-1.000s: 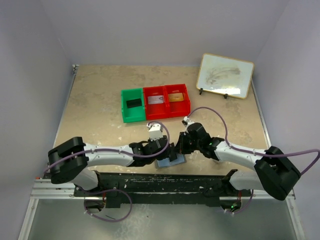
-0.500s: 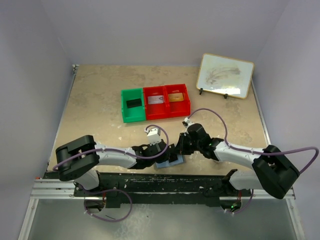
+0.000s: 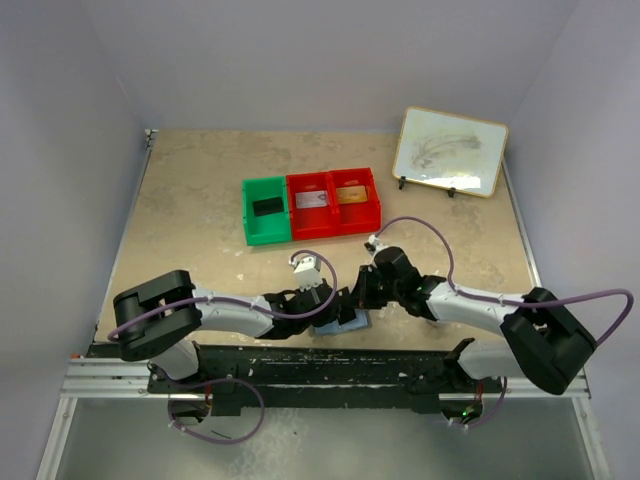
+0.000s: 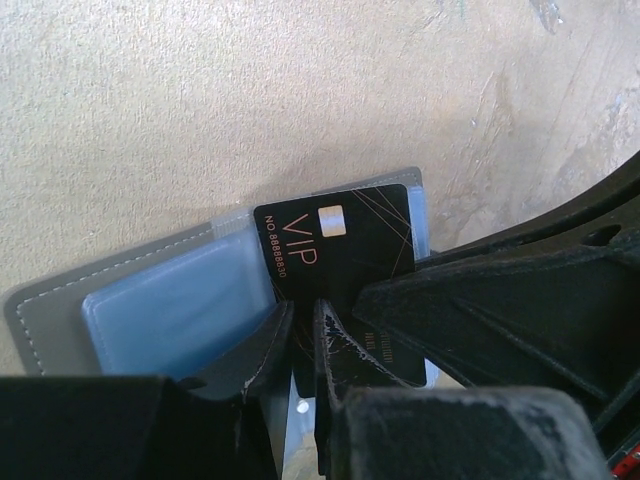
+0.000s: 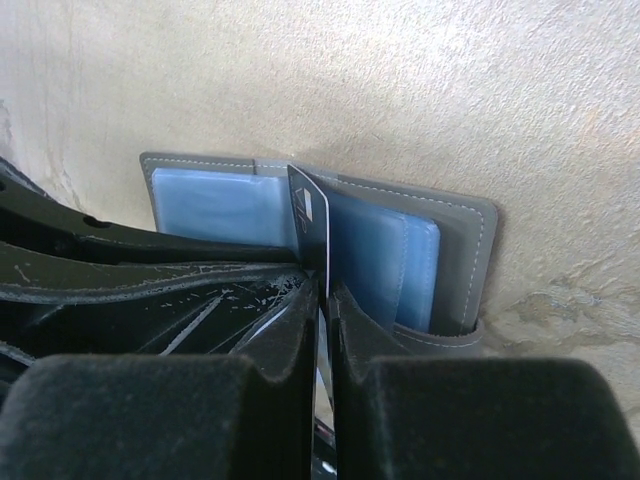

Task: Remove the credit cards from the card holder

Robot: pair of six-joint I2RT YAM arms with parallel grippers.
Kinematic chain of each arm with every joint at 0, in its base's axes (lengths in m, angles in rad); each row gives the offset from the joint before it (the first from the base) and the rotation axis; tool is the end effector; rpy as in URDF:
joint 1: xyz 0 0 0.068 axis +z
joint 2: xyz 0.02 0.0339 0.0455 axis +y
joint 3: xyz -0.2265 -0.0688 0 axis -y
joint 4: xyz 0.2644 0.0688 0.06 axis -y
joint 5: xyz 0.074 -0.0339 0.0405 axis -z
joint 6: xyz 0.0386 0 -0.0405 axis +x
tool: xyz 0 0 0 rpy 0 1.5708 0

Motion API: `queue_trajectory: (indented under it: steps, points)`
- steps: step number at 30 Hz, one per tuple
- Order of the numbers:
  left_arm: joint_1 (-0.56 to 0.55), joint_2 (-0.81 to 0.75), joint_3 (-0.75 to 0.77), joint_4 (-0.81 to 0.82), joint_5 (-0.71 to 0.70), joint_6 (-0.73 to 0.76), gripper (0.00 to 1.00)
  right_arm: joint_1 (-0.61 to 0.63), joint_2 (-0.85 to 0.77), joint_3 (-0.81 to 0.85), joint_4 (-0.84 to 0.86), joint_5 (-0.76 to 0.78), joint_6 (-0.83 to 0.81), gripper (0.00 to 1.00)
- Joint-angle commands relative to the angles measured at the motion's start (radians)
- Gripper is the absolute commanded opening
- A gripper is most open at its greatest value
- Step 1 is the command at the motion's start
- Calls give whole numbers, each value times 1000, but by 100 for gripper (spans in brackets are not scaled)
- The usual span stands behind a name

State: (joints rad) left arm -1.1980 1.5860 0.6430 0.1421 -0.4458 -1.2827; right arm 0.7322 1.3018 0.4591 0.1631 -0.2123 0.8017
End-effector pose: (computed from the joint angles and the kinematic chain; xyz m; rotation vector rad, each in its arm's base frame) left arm 0.1259 -0.2762 0.0831 -0.3197 2.3730 -0.7384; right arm 0.1935 0.1848 0.1042 -0.0395 2.4557 1.0012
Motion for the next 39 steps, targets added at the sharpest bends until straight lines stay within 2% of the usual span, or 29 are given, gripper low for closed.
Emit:
queue_trajectory:
  steps: [1, 2, 5, 11, 17, 21, 23, 26, 28, 30, 33, 35, 39]
  points:
    - [0, 9, -11, 26, 14, -9, 10, 8, -40, -4, 49, -68, 22, 3]
    - [0, 5, -11, 24, 11, -7, 10, 8, -51, -1, 41, -59, 18, 0]
    - [-3, -38, -17, 15, -25, 7, 12, 8, -93, 10, -12, -26, 6, 0]
    - [-5, -214, -83, 21, -119, 63, 26, 7, -239, 35, -80, 8, -50, 0]
    - [42, -331, -19, -180, -189, 194, 38, 9, -338, 82, -91, 0, -234, 0]
    - [96, -443, -65, -161, -157, 281, 47, 16, -358, 117, -70, -94, -354, 0]
    - [147, -513, -80, -186, -139, 310, 49, 27, -347, 147, -90, -116, -405, 0]
    - [283, -612, -71, -312, -95, 350, 54, 63, -318, 192, -110, -112, -475, 0]
    - [392, -651, -35, -403, -64, 378, 60, 135, -301, 215, -114, -35, -536, 0]
    - [456, -672, 19, -490, -58, 400, 65, 216, -284, 235, -112, 43, -625, 0]
    - [531, -678, 124, -609, -71, 473, 72, 272, -252, 268, -108, 91, -765, 0]
    - [587, -653, 217, -705, -64, 541, 72, 291, -227, 292, -110, 80, -871, 0]
    - [693, -594, 345, -834, -123, 651, 73, 305, -160, 351, -108, 200, -1019, 0]
